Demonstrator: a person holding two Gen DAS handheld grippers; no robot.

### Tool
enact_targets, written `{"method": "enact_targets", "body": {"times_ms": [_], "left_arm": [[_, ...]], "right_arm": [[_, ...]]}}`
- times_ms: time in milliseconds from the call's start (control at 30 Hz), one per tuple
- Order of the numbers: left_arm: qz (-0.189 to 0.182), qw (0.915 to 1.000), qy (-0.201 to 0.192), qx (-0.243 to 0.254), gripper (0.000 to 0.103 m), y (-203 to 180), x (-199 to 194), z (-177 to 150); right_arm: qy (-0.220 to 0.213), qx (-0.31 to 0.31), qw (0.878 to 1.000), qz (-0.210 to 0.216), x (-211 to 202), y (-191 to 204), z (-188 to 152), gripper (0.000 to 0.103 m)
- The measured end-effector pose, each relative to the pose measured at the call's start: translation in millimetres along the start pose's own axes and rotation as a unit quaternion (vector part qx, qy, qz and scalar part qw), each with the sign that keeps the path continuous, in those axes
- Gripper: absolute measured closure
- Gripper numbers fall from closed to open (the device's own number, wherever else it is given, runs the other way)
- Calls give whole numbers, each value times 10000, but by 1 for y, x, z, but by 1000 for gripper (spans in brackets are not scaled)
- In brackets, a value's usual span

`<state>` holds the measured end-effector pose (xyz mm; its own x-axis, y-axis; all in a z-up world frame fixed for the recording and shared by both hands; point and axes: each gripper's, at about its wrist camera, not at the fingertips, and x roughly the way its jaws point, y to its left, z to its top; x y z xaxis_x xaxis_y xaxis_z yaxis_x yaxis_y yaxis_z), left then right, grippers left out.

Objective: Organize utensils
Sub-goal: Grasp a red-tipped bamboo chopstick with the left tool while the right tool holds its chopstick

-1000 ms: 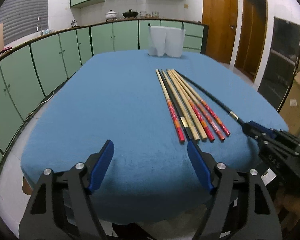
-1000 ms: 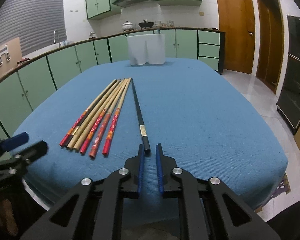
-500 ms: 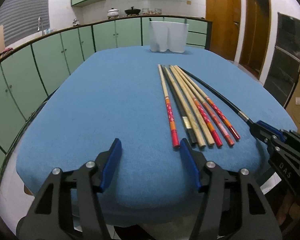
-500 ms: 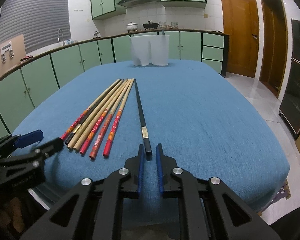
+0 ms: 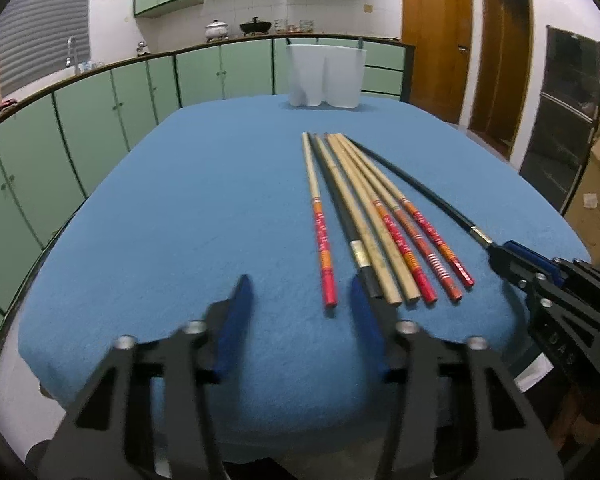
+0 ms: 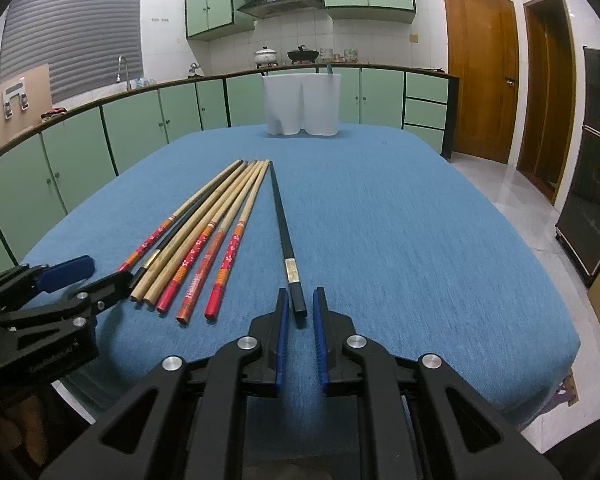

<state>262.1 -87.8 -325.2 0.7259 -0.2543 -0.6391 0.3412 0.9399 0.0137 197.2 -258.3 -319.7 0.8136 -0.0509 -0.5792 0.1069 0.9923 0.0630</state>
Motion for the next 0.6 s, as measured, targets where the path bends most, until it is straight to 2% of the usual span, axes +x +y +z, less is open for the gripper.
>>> {"method": "enact_targets", "body": {"times_ms": [100,300,600], "left_arm": [[-189,9998,-8,116,97,-8,-2,0],[-477,9988,57,-92,97,-6,-5,2],[-484,9981,-161,-347,98,4,-29,12]], "right_arm": [[25,8,10000,88,-1,-3,0,93],[91,24,9997,206,-6,-1,2,96],[-155,-10,9995,273,-32,2,14,96]]}}
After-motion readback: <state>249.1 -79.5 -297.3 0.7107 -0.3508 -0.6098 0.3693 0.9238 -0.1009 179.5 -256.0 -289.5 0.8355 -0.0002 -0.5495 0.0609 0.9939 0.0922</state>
